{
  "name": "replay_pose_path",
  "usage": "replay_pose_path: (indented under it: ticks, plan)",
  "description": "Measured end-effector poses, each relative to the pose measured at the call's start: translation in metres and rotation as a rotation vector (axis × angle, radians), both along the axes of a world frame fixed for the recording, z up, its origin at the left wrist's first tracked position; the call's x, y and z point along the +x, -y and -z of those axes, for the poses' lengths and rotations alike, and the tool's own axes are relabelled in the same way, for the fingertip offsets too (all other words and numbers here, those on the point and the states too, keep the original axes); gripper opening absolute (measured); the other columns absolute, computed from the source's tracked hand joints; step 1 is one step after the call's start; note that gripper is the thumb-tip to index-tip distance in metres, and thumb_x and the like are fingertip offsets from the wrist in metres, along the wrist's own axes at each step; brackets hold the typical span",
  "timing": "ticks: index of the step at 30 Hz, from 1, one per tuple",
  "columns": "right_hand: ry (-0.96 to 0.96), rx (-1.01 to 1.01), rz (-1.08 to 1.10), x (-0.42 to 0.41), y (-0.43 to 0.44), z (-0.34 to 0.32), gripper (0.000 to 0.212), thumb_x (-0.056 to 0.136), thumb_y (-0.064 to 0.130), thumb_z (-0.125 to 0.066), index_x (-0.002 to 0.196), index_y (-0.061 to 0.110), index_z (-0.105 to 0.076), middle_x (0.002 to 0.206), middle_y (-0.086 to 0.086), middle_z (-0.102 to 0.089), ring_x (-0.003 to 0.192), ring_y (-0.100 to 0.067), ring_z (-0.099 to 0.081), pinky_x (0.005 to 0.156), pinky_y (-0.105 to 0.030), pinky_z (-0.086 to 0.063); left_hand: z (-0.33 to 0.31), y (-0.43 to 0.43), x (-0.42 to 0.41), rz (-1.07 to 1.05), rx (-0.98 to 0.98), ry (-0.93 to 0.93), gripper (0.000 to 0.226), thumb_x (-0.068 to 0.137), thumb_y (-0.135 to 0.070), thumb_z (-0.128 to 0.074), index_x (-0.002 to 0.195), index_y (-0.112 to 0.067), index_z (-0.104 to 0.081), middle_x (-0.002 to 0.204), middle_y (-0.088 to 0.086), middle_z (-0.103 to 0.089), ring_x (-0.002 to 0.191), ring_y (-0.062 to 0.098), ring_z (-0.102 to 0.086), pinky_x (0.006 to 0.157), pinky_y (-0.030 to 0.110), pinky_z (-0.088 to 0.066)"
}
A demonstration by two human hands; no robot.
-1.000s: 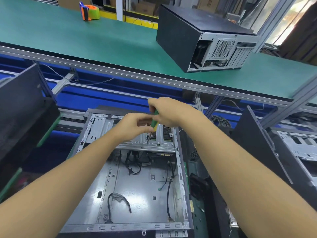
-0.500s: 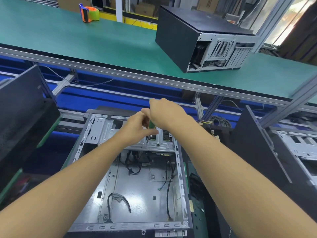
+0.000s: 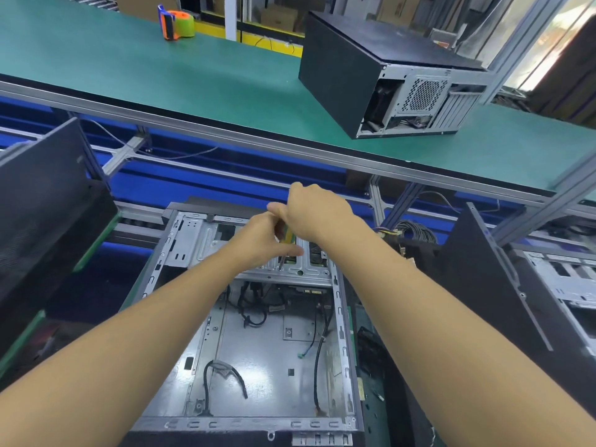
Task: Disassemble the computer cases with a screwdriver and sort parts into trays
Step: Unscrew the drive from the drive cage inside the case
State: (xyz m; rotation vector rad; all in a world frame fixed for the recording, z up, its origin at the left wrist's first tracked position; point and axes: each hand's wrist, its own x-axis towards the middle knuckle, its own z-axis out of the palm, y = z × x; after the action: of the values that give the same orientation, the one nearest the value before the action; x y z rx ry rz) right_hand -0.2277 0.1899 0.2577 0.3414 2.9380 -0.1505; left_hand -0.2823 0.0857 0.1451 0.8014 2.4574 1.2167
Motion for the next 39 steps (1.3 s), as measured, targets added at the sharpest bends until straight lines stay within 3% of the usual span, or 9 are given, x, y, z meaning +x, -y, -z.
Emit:
replay_pose_path:
  ticks: [3, 7, 14, 17, 22, 28, 31, 36, 39]
  plan:
    - [0.047, -0.055, -0.133, -0.002, -0.006, -0.002, 0.012, 0.102, 0.025, -0.045, 0.111, 0.017, -0.043, 0.104, -0.006, -0.06, 0.083, -0.027, -0.055, 0.063, -0.038, -0.04, -0.006, 0.011, -0.004, 0.177, 0.205, 0.186, 0.024, 0.083, -0.016, -0.08, 0.1, -0.022, -0.064, 0.094, -0.017, -0.071, 0.085, -0.002, -0.065, 0.075, 0.017, -0.05]
    - [0.173, -0.142, -0.273, -0.001, -0.012, -0.019, 0.019, 0.09, 0.01, -0.06, 0.1, 0.025, -0.053, 0.099, 0.001, -0.054, 0.081, -0.018, -0.052, 0.061, -0.032, -0.039, -0.006, 0.023, -0.011, 0.206, 0.34, 0.232, 0.031, 0.086, 0.008, -0.069, 0.097, -0.021, -0.068, 0.091, -0.009, -0.077, 0.089, 0.006, -0.072, 0.081, 0.016, -0.053]
    - [0.085, -0.118, 0.035, 0.002, -0.003, -0.008, 0.056, 0.099, 0.06, -0.042, 0.131, 0.014, -0.04, 0.114, -0.009, -0.05, 0.094, -0.032, -0.054, 0.072, -0.04, -0.038, 0.002, 0.004, -0.011, 0.085, 0.13, 0.017, 0.022, 0.075, -0.028, -0.086, 0.08, -0.03, -0.064, 0.076, -0.011, -0.065, 0.063, 0.0, -0.055, 0.06, 0.018, -0.042]
    - [0.048, -0.04, 0.012, -0.001, -0.002, -0.004, 0.031, 0.104, 0.044, -0.041, 0.107, 0.013, -0.042, 0.101, -0.007, -0.05, 0.083, -0.028, -0.05, 0.063, -0.037, -0.035, 0.003, 0.003, -0.009, 0.077, 0.085, 0.042, 0.027, 0.074, -0.035, -0.085, 0.085, -0.035, -0.061, 0.082, -0.011, -0.067, 0.075, -0.001, -0.06, 0.066, 0.02, -0.043]
    - [0.169, -0.103, -0.245, -0.001, -0.007, -0.017, 0.017, 0.091, 0.011, -0.055, 0.098, 0.026, -0.051, 0.106, -0.002, -0.049, 0.074, -0.015, -0.05, 0.058, -0.03, -0.038, 0.0, 0.017, -0.007, 0.221, 0.373, 0.335, 0.025, 0.086, 0.002, -0.072, 0.096, -0.02, -0.068, 0.091, -0.015, -0.076, 0.089, -0.001, -0.069, 0.078, 0.012, -0.051]
    - [0.063, -0.14, -0.032, 0.003, -0.004, -0.002, 0.051, 0.098, 0.056, -0.045, 0.129, 0.016, -0.043, 0.115, -0.006, -0.046, 0.094, -0.032, -0.057, 0.067, -0.04, -0.041, 0.001, 0.004, -0.002, 0.039, 0.148, -0.01, 0.028, 0.071, -0.028, -0.088, 0.085, -0.024, -0.064, 0.071, -0.018, -0.061, 0.063, -0.005, -0.051, 0.056, 0.013, -0.037]
    - [-0.012, -0.064, 0.012, 0.002, -0.003, 0.002, 0.047, 0.106, 0.048, -0.033, 0.128, 0.008, -0.044, 0.106, -0.011, -0.052, 0.083, -0.03, -0.052, 0.061, -0.037, -0.035, 0.007, 0.005, 0.011, -0.046, 0.17, -0.027, 0.037, 0.078, -0.039, -0.082, 0.083, -0.021, -0.049, 0.073, -0.01, -0.046, 0.061, 0.006, -0.039, 0.055, 0.018, -0.032]
    - [0.049, -0.127, -0.116, 0.0, -0.007, -0.001, 0.02, 0.101, 0.022, -0.043, 0.118, 0.01, -0.047, 0.111, -0.009, -0.054, 0.083, -0.024, -0.053, 0.065, -0.037, -0.042, 0.022, 0.034, 0.03, 0.004, -0.004, 0.591, 0.046, 0.091, -0.049, -0.064, 0.063, -0.02, -0.042, 0.051, -0.003, -0.035, 0.042, 0.015, -0.032, 0.043, 0.022, -0.026]
    - [0.119, -0.15, -0.134, 0.0, -0.006, -0.006, 0.028, 0.095, 0.023, -0.052, 0.121, 0.014, -0.047, 0.114, -0.006, -0.052, 0.105, -0.031, -0.049, 0.076, -0.039, -0.042, 0.041, 0.041, 0.046, -0.003, -0.135, 0.991, 0.045, 0.092, -0.057, -0.057, 0.084, -0.012, -0.056, 0.072, 0.005, -0.065, 0.062, 0.02, -0.062, 0.054, 0.028, -0.05]
